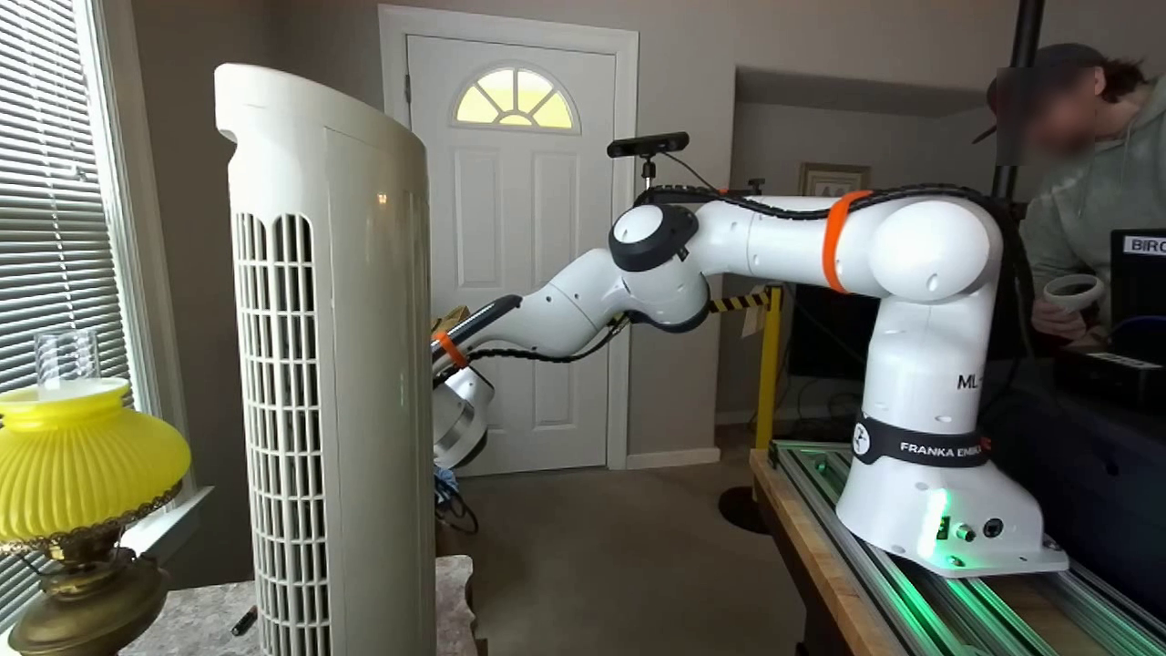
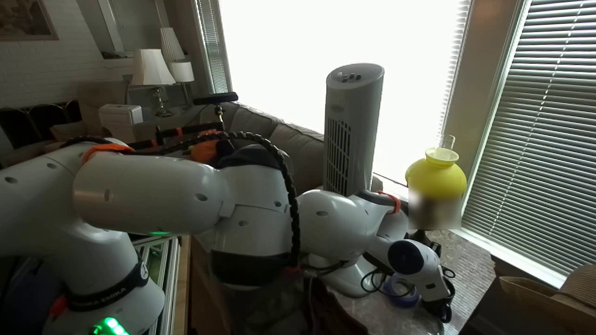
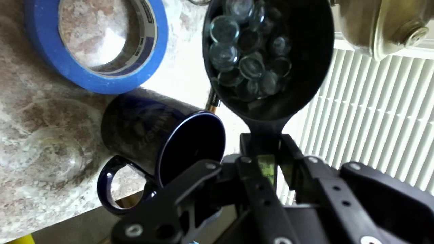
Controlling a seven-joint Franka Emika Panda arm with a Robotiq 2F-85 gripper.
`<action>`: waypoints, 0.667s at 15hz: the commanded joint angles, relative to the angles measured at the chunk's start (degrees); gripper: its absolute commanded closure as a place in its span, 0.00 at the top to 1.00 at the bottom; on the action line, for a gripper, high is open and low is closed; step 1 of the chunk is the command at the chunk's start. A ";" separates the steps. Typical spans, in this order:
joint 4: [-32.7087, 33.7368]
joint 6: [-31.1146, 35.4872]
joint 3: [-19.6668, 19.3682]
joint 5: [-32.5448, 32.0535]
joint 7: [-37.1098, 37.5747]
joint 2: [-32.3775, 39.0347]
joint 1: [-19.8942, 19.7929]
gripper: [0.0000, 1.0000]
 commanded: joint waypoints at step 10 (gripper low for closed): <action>-7.93 -0.99 8.61 11.05 -23.07 -0.01 -10.40 0.06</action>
